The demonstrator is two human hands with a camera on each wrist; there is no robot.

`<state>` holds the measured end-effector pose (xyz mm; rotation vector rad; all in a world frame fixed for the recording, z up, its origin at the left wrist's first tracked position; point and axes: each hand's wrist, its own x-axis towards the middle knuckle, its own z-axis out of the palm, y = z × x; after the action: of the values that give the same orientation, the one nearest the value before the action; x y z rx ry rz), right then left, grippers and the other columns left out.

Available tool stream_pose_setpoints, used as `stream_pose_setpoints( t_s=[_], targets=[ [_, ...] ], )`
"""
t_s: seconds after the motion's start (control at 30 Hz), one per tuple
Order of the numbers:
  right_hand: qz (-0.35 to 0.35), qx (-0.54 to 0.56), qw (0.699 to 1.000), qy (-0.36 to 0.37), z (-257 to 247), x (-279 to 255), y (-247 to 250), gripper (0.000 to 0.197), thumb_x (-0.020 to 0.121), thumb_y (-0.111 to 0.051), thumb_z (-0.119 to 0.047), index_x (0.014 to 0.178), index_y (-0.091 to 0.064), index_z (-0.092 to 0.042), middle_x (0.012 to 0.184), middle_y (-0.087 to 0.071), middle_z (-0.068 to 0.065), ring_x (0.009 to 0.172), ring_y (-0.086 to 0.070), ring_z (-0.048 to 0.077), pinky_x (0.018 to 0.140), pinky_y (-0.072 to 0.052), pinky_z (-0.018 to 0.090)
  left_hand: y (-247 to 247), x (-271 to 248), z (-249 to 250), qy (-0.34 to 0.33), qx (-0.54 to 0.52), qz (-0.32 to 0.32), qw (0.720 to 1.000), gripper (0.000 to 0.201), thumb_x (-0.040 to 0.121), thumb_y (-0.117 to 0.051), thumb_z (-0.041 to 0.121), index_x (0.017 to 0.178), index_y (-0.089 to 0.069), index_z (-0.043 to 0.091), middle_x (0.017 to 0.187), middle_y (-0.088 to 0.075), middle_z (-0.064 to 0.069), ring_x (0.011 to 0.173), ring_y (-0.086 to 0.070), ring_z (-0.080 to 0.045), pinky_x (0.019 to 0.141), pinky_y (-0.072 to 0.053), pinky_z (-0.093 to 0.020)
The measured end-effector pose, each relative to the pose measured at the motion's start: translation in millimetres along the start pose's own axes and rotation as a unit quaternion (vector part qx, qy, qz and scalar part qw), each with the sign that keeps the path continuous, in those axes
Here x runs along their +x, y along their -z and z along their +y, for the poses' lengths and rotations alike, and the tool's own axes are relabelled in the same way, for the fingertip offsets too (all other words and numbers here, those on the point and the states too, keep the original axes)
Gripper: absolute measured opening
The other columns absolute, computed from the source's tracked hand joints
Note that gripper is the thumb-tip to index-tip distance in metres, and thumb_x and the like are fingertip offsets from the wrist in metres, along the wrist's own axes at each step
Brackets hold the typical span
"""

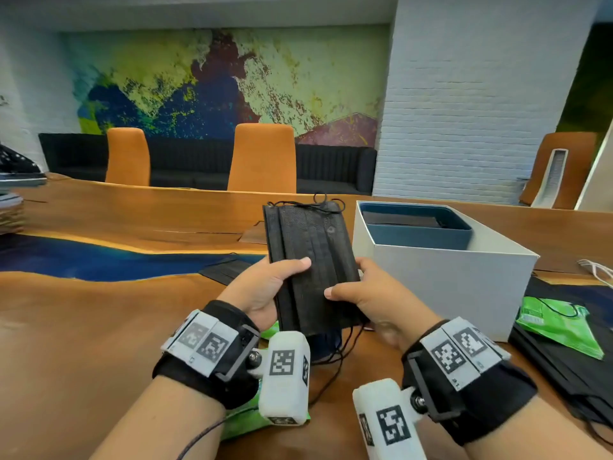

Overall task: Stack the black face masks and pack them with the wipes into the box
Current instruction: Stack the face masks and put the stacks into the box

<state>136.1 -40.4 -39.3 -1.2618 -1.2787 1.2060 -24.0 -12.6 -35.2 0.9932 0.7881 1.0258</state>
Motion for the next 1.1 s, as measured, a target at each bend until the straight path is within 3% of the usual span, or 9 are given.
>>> stream_pose_setpoints(
  t_s=[0.07, 0.17, 0.3, 0.4, 0.47, 0.67, 0.83, 0.97, 1.1],
  targets=[
    [0.005, -0.086, 0.996, 0.022, -3, -4, 8, 0.046, 0.080, -0.074, -0.017, 0.118, -0.049, -0.024, 0.105, -0.062, -0.003, 0.094, -0.062, 0.014, 0.076, -0.055, 0.027, -3, 1, -5, -0.007, 0.016, -0.015, 1.000, 0.037, 0.089, -0.056, 0.001, 0.126, -0.057, 0.001, 0.114, -0.066, -0.023, 0.103, -0.064, -0.037, 0.081, -0.055, -0.046],
    [-0.031, -0.115, 0.992, 0.031, -8, -10, 22, 0.025, 0.082, -0.072, -0.021, 0.100, -0.057, -0.030, 0.097, -0.065, -0.008, 0.091, -0.062, 0.006, 0.074, -0.052, 0.020, -8, 0, -10, -0.015, 0.040, -0.064, 0.997, 0.045, 0.082, -0.060, 0.002, 0.127, -0.055, 0.004, 0.117, -0.065, -0.021, 0.109, -0.062, -0.036, 0.084, -0.053, -0.045],
    [-0.063, -0.004, 0.998, 0.029, -9, -10, 34, 0.027, 0.083, -0.067, -0.006, 0.108, -0.063, -0.015, 0.100, -0.073, 0.003, 0.092, -0.070, 0.014, 0.078, -0.055, 0.025, -15, -4, -10, -0.038, 0.058, -0.120, 0.990, 0.044, 0.083, -0.063, 0.005, 0.125, -0.056, 0.009, 0.119, -0.065, -0.018, 0.108, -0.062, -0.031, 0.088, -0.052, -0.041],
    [-0.078, 0.028, 0.996, 0.034, -6, -7, 32, 0.035, 0.080, -0.069, -0.004, 0.114, -0.062, -0.011, 0.107, -0.071, 0.010, 0.098, -0.069, 0.021, 0.084, -0.055, 0.032, -17, -7, -12, -0.053, 0.093, -0.152, 0.983, 0.046, 0.075, -0.070, 0.013, 0.120, -0.061, 0.012, 0.110, -0.069, -0.015, 0.099, -0.067, -0.024, 0.079, -0.056, -0.033],
    [-0.082, 0.037, 0.995, 0.047, -4, -6, 30, 0.045, 0.077, -0.072, -0.008, 0.120, -0.060, -0.012, 0.113, -0.069, 0.011, 0.104, -0.067, 0.025, 0.090, -0.053, 0.036, -17, -8, -12, -0.064, 0.107, -0.157, 0.980, 0.042, 0.074, -0.069, 0.017, 0.116, -0.064, 0.014, 0.106, -0.071, -0.011, 0.096, -0.069, -0.022, 0.075, -0.056, -0.029],
    [-0.078, 0.078, 0.991, 0.074, -1, -8, 24, 0.037, 0.084, -0.066, -0.012, 0.121, -0.060, -0.014, 0.114, -0.069, 0.007, 0.099, -0.068, 0.017, 0.077, -0.054, 0.027, -20, -11, -12, -0.085, 0.115, -0.151, 0.978, 0.035, 0.078, -0.065, 0.026, 0.113, -0.067, 0.017, 0.109, -0.071, -0.010, 0.103, -0.066, -0.025, 0.083, -0.053, -0.034],
    [-0.030, -0.064, 0.992, 0.102, -7, -11, 29, 0.033, 0.081, -0.070, -0.035, 0.112, -0.065, -0.023, 0.104, -0.072, -0.001, 0.095, -0.069, 0.013, 0.078, -0.057, 0.030, -18, -11, -10, -0.080, 0.111, -0.145, 0.980, 0.033, 0.079, -0.071, 0.020, 0.111, -0.066, 0.016, 0.103, -0.072, -0.007, 0.099, -0.068, -0.023, 0.081, -0.053, -0.034],
    [0.010, -0.091, 0.993, 0.079, -12, -13, 37, 0.040, 0.082, -0.062, -0.050, 0.098, -0.067, -0.013, 0.088, -0.073, 0.005, 0.076, -0.070, 0.012, 0.064, -0.057, 0.030, -16, -13, -7, -0.070, 0.096, -0.136, 0.984, 0.036, 0.073, -0.066, 0.021, 0.108, -0.065, 0.017, 0.100, -0.073, -0.004, 0.097, -0.068, -0.019, 0.081, -0.053, -0.035],
    [0.032, -0.106, 0.992, 0.067, -9, -12, 30, 0.038, 0.086, -0.058, -0.053, 0.098, -0.066, -0.018, 0.092, -0.073, 0.005, 0.085, -0.070, 0.018, 0.077, -0.058, 0.038, -20, -14, -11, -0.068, 0.109, -0.129, 0.983, 0.035, 0.077, -0.069, 0.018, 0.111, -0.065, 0.018, 0.104, -0.073, -0.005, 0.099, -0.068, -0.021, 0.082, -0.053, -0.034]
  ],
)
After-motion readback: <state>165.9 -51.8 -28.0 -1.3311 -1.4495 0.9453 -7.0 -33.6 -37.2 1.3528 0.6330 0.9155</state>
